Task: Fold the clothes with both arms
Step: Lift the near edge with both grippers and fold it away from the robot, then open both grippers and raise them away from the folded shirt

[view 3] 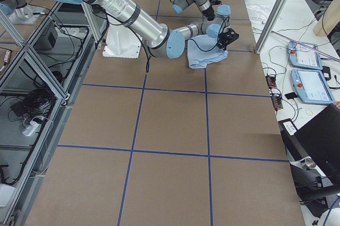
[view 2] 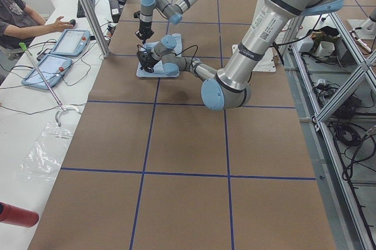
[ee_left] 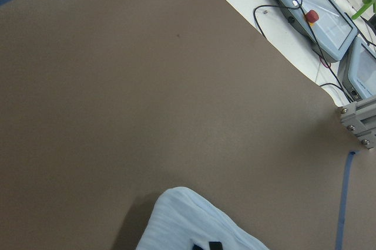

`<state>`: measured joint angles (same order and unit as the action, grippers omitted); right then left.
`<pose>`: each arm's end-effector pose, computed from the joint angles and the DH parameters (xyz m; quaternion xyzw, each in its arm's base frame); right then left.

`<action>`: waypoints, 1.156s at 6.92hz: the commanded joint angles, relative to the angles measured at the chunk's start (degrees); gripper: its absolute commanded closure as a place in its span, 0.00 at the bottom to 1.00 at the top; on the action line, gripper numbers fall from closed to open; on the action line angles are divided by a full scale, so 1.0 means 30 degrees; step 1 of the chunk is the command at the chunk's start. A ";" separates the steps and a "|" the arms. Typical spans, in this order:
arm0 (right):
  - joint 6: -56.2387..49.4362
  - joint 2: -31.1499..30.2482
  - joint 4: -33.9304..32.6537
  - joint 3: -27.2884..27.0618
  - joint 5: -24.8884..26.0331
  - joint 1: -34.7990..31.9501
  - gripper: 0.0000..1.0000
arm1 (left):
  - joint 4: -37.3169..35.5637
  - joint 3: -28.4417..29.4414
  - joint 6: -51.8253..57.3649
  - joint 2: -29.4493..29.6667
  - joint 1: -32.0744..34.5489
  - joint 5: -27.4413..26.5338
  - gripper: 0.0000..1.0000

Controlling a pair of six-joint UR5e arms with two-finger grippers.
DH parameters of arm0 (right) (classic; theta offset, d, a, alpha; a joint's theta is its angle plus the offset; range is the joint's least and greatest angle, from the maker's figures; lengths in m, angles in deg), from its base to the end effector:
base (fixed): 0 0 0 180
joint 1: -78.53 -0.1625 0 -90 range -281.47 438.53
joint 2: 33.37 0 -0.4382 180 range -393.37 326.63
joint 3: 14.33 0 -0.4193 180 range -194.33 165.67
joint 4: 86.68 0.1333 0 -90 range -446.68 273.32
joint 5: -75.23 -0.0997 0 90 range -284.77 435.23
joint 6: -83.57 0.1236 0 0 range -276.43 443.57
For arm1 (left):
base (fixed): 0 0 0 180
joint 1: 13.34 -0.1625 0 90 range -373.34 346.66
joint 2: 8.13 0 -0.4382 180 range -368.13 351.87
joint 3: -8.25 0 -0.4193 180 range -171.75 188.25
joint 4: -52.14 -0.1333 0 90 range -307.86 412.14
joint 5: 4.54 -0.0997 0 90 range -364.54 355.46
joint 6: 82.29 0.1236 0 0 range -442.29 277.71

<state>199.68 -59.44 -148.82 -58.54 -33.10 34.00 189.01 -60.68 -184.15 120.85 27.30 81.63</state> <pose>-0.6080 -0.7305 0.2343 -0.0830 -0.4042 0.4746 0.7775 0.5366 -0.6471 0.3365 0.1604 0.5116 -0.3893 0.7490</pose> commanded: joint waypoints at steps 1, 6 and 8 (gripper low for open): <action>-0.0001 0.0572 0.0584 0.1021 0.0339 0.0019 0.59 | 0.0485 0.0591 0.0553 0.0129 0.0336 -0.0011 0.58; -0.1748 0.0811 0.1351 0.1205 0.0635 -0.0127 0.00 | 0.0547 0.0770 0.1489 0.0364 0.0543 0.0163 0.27; -0.6623 -0.1021 -0.2225 -0.2574 -0.1141 -0.0592 0.00 | 0.0286 -0.0977 0.6130 -0.0364 0.0601 0.1383 0.27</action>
<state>188.71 -58.73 -148.09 -58.44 -33.17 33.20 190.47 -60.34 -173.38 121.13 29.00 83.02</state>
